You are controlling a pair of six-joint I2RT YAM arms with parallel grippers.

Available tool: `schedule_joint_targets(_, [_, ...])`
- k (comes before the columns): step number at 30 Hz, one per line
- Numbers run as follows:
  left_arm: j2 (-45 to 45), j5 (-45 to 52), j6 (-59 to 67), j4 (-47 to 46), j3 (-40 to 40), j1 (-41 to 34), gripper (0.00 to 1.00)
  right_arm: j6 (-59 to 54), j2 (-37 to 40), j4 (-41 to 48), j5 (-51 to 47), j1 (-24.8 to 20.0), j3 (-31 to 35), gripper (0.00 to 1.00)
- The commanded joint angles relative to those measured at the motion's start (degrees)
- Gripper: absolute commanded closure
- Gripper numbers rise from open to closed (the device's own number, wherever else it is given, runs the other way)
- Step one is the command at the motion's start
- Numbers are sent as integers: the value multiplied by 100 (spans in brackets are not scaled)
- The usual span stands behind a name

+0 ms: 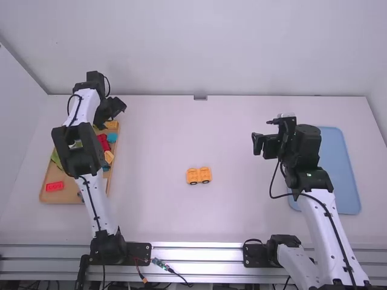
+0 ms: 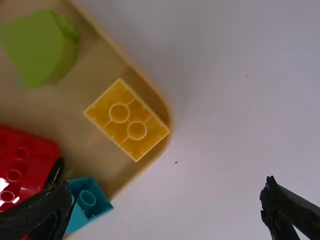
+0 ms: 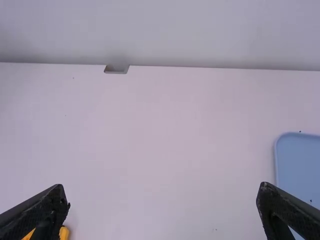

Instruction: Assemble lego blocks to make yellow taxi

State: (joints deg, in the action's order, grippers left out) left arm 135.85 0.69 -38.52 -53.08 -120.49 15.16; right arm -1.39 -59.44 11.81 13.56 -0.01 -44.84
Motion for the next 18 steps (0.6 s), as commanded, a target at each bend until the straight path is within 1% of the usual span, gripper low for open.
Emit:
schedule_joint_targets(1, [44, -356, -592, -46, 133, 39, 1, 181, 52, 24, 15, 7, -170, 1])
schedule_joint_targets(3, [44, -466, -750, -46, 168, 59, 1, 251, 52, 24, 15, 0, -170, 1])
schedule_joint_targets(8, [44, -249, -785, -131, 186, 90, 1, 304, 52, 4, 15, 7, -170, 1])
schedule_joint_targets(14, [44, -317, -1010, -39, 232, 83, 0, 310, 52, 52, 17, 7, -170, 1])
schedule_joint_targets(16, [44, -319, -1032, 109, 249, 48, 1, 310, 52, 48, 17, 7, -170, 1])
schedule_joint_targets(17, [44, -337, -1158, 203, 256, 57, 5, 310, 52, 50, 15, 7, -170, 1])
schedule_joint_targets(18, [44, -378, -1255, 337, 291, 74, 6, 308, 52, 55, 17, 7, -170, 1])
